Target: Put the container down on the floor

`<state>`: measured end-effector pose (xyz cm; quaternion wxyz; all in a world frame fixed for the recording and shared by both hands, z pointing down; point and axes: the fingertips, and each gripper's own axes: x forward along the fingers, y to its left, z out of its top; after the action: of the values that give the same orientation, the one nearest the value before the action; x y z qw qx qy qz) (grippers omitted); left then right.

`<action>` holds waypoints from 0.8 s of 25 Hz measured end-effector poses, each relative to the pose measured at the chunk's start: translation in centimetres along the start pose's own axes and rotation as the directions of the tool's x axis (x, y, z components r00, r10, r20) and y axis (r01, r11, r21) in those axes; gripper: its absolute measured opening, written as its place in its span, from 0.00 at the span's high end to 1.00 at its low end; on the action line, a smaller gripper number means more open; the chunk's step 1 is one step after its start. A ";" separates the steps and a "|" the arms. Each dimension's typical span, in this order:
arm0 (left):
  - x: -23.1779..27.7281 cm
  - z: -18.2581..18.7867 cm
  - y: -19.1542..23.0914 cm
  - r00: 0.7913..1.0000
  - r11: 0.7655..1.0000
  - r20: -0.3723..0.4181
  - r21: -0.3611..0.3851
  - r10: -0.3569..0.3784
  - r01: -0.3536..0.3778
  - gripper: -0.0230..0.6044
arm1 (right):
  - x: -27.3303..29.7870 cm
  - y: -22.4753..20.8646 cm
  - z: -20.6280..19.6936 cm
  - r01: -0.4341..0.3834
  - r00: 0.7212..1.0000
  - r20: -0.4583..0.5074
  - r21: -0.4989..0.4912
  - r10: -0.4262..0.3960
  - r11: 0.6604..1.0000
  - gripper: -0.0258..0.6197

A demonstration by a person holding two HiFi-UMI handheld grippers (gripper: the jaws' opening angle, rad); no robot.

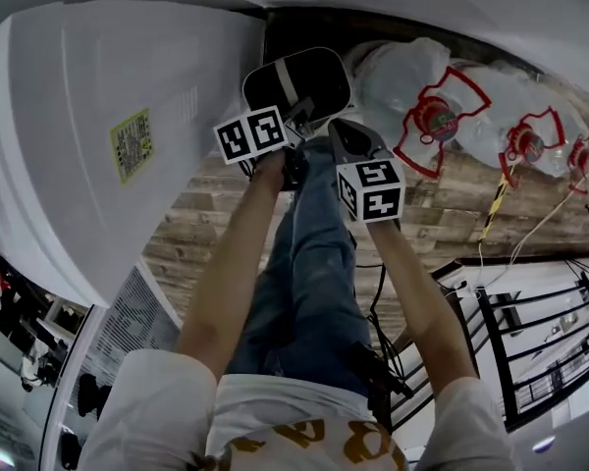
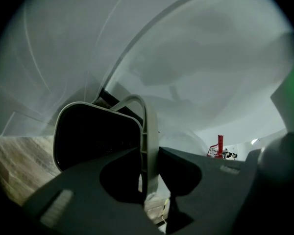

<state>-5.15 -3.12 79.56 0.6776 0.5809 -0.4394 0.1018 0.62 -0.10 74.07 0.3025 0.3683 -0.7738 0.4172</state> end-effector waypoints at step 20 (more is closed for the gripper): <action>4.4 1.7 4.3 0.998 0.996 0.008 0.048 0.069 -0.069 0.83 | 3.4 -1.6 -1.5 0.030 0.999 -0.016 -0.004 -0.030 1.000 0.92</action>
<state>-6.13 -4.89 85.57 0.6579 0.5820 -0.4589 0.1338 0.34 -0.53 78.11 0.3156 0.3757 -0.7666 0.4143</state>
